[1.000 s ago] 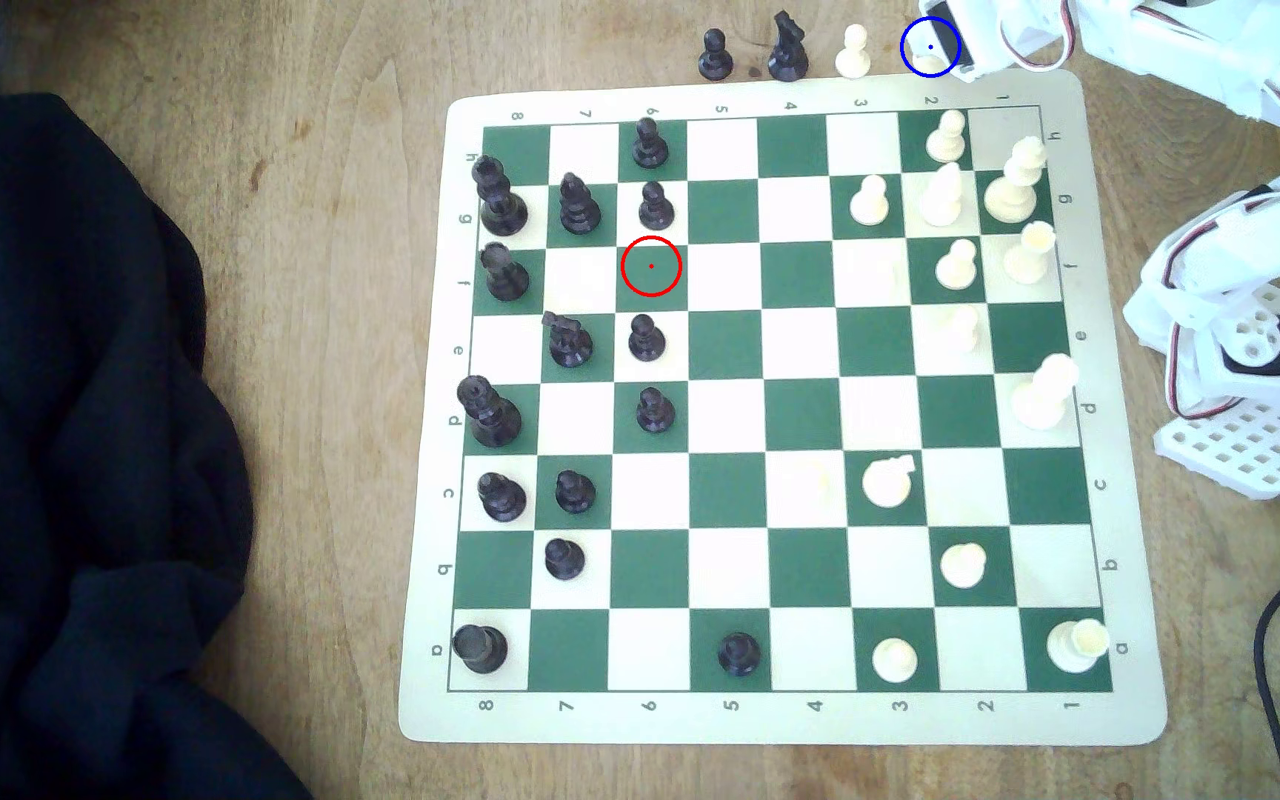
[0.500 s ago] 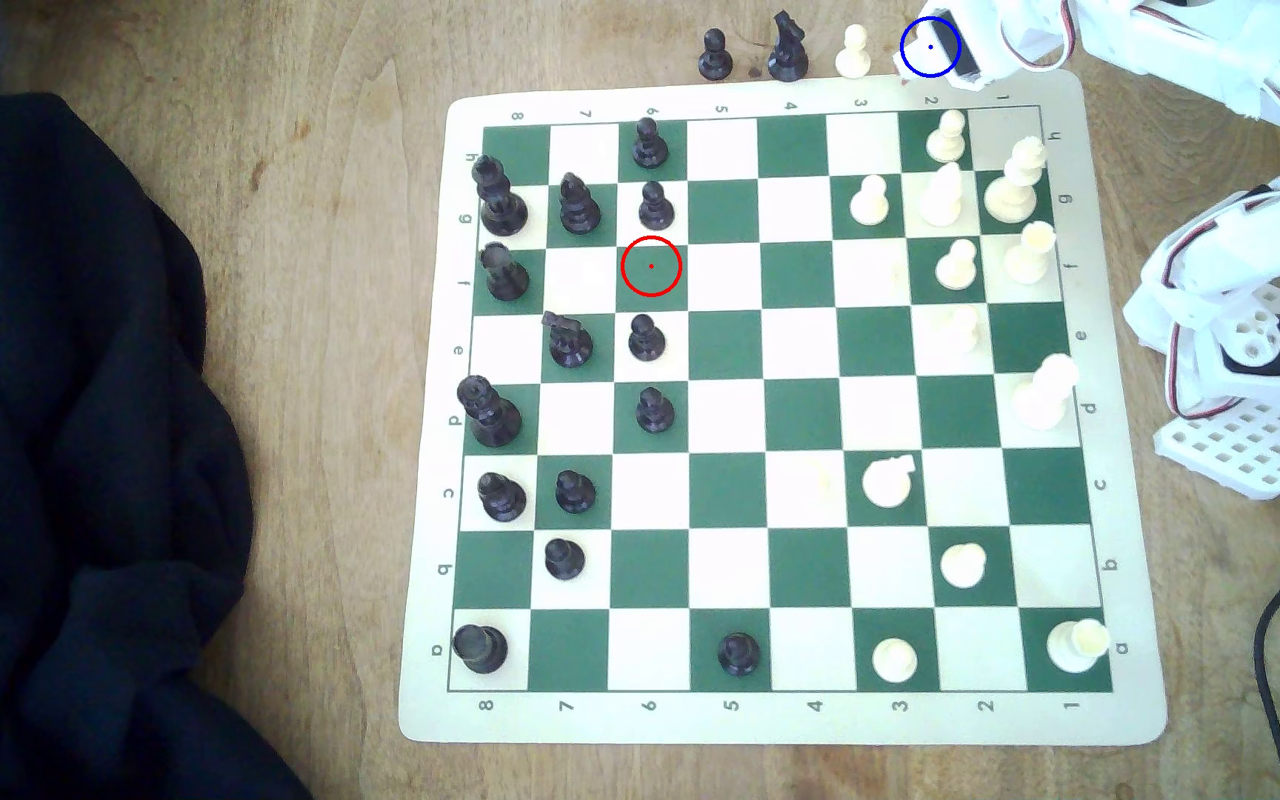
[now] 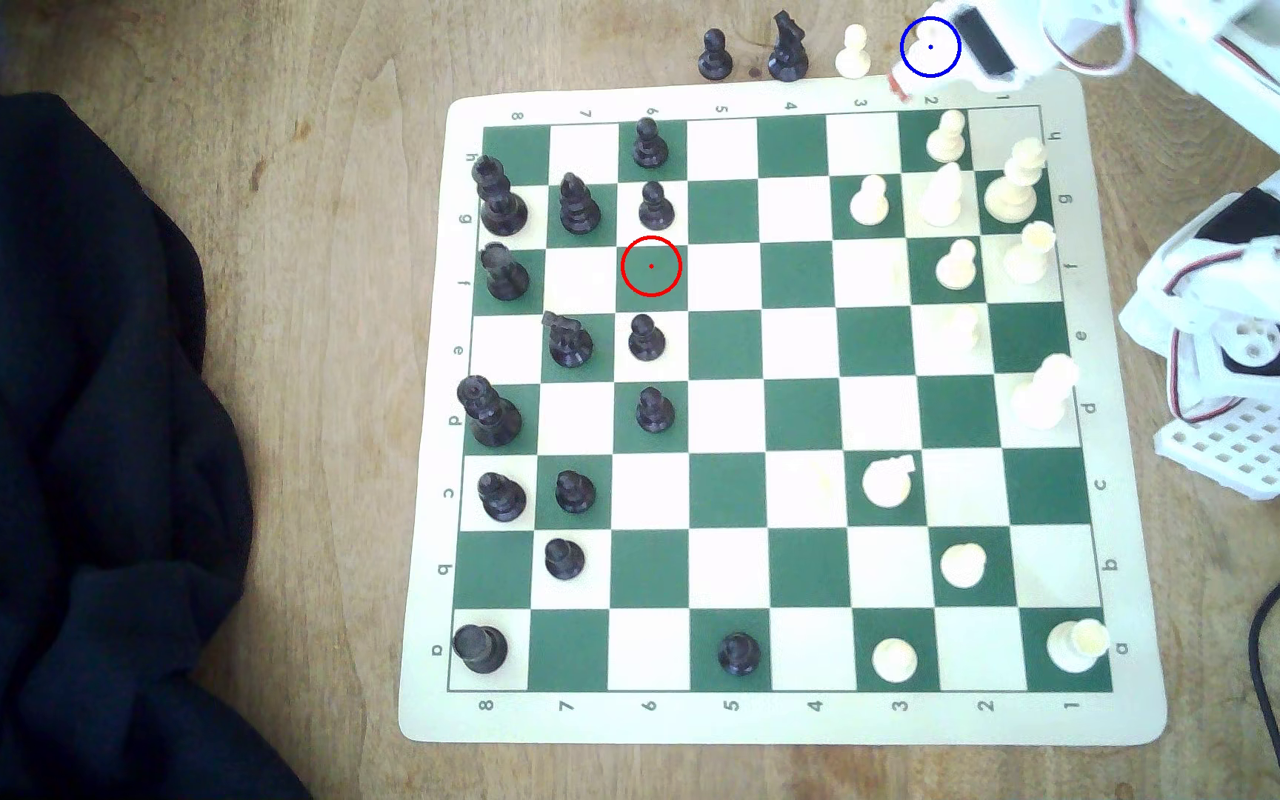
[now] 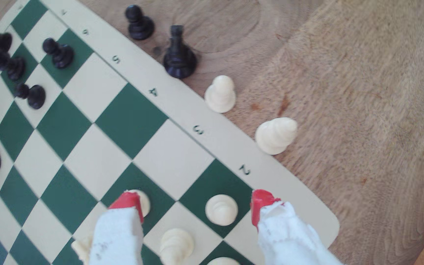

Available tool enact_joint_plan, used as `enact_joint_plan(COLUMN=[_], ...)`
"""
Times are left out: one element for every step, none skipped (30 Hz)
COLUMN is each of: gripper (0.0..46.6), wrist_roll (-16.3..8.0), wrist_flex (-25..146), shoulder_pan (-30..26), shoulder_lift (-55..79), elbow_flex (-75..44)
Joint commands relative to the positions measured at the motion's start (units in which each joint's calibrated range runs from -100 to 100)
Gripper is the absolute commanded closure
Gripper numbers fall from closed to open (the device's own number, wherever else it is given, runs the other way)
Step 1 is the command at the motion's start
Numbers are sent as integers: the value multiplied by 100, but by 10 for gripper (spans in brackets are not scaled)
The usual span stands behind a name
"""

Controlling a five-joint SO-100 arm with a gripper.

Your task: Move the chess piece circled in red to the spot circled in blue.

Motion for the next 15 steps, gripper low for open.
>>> enact_joint_plan(gripper=[223, 222, 222, 221, 222, 223, 222, 222, 226, 228, 230, 230, 245, 248, 256], wrist_roll=[39, 54, 68, 73, 73, 73, 68, 44, 29, 24, 10, -10, -24, -24, -24], wrist_flex=[376, 450, 589, 630, 639, 630, 614, 557, 335, 164, -58, -246, -770, -1032, -1270], shoulder_pan=[-566, -706, -1004, -1223, -1403, -1629, -1841, -2099, -2505, -2678, -2850, -2983, -3233, -3319, -3405], shoulder_lift=[-980, -1082, -1295, -1464, -1609, -1787, -1906, -2016, -2169, -2228, -2305, -2364, -2508, -2602, -2704], elbow_flex=[-133, -87, -15, 76, 176, 321, 439, 557, 829, 974, 1137, 1282, 1672, 1898, 2143])
